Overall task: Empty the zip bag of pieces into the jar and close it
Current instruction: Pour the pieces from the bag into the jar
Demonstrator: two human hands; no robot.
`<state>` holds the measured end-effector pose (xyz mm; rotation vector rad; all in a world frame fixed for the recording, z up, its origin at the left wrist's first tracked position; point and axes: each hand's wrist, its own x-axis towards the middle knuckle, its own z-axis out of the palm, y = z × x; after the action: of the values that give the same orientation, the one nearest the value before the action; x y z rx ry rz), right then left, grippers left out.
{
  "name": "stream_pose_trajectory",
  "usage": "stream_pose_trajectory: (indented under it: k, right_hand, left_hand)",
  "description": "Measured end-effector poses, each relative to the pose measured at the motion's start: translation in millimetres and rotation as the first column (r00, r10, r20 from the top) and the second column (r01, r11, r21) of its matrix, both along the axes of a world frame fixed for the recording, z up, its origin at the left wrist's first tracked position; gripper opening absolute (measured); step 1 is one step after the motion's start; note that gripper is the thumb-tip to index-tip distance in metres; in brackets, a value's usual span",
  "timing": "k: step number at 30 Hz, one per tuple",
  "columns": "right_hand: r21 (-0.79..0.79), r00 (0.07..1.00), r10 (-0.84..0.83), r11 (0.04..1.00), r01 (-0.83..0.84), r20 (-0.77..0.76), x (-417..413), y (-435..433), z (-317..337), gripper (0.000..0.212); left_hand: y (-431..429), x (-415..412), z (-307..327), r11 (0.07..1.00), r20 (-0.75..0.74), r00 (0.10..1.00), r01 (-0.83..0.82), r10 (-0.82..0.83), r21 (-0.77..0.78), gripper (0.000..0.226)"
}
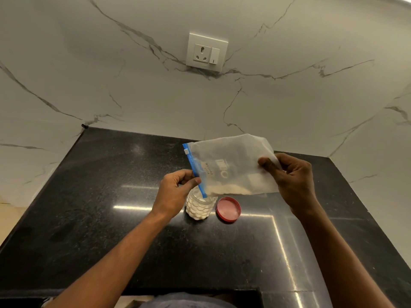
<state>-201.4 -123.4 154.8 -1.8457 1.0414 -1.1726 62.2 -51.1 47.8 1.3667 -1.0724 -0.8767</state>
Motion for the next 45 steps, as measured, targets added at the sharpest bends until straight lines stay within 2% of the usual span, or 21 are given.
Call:
stream_pose_trajectory:
  k: [2,5,8,11,15,18,21,24,27,30,33,36,45]
  right_hand:
    - [-0.01,0.999,-0.043,0.999,0.043,0.031,0.9,-1.2,1.7,0.005]
    - [-0.005,1.0,0.009,1.0,-0.009,0.003,1.9,-1.1,2.8,0.006]
    - [-0.024,0.998,-0.053,0.998,0.054,0.029,2.2,-2.7,3.8,0.008]
    - [0.001,1.0,0.012,1.0,-0.012,-0.018,1.2,-1.9,3.2,0.006]
    - [-0.021,0.999,-0.033,0.999,0.034,0.016,-0.1,-1.2,6.7,0.006]
    - [-0.014,1.0,0.005,1.0,-0.005,-0.014,0.4,0.4,6.3,0.007]
    - [-0.02,0.999,-0.052,0.998,0.052,0.012,0.9,-0.1,8.9,0.008]
    - [0.002,1.0,0.006,1.0,-0.006,-0.012,1.6,1.7,7.2,0.005]
    - [-0.009,0.999,-0.03,1.0,0.03,0.023,2.1,1.0,8.5,0.007]
    - [0.022,0.999,0.045,0.999,-0.045,-0.026,2.4,3.5,6.4,0.009]
    - [0.008,0.999,-0.022,1.0,0.022,0.029,0.9,2.5,8.1,0.006]
    - [0.018,1.0,0.027,0.999,-0.027,-0.011,2.2,3.2,9.2,0.005]
    - [-0.022,0.998,-0.029,0.999,0.03,0.063,12.5,6.7,12.2,0.004]
  left_hand:
    - [-1.1,0.0,1.2,1.0,-0.006,1.0,-0.003,0.003,0.0,0.017]
    - [-1.0,-0.8,1.8,1.0,0.0,1.0,-0.001,0.001,-0.004,0.015]
    - [-0.9,-0.7,2.4,1.0,-0.009,1.0,-0.002,0.002,-0.003,0.016]
    - [0.2,-0.3,2.1,1.0,-0.004,1.0,-0.005,0.005,0.002,0.016]
    - [-0.2,-1.3,3.0,1.0,0.002,1.0,-0.003,0.003,0.001,0.016]
    - [-0.5,-1.1,2.7,1.0,-0.003,1.0,0.001,-0.001,-0.003,0.016]
    - [-0.8,-1.2,2.9,1.0,-0.002,1.0,0.001,-0.001,-0.006,0.016]
    - [-0.1,-1.1,2.1,1.0,0.001,1.0,0.004,-0.004,-0.011,0.016]
    - [-0.5,-0.6,2.3,1.0,0.003,1.0,-0.004,0.004,-0.008,0.018]
    - [0.1,0.3,1.9,1.0,0.003,1.0,-0.002,0.002,-0.007,0.017]
    - [-0.5,0.5,2.5,1.0,-0.001,1.0,-0.008,0.008,-0.003,0.019]
    - [-0.3,0.0,0.8,1.0,0.01,1.0,0.0,0.0,0.002,0.018]
    - [-1.6,0.7,-1.8,1.0,-0.006,1.0,-0.005,0.006,0.016,0.017]
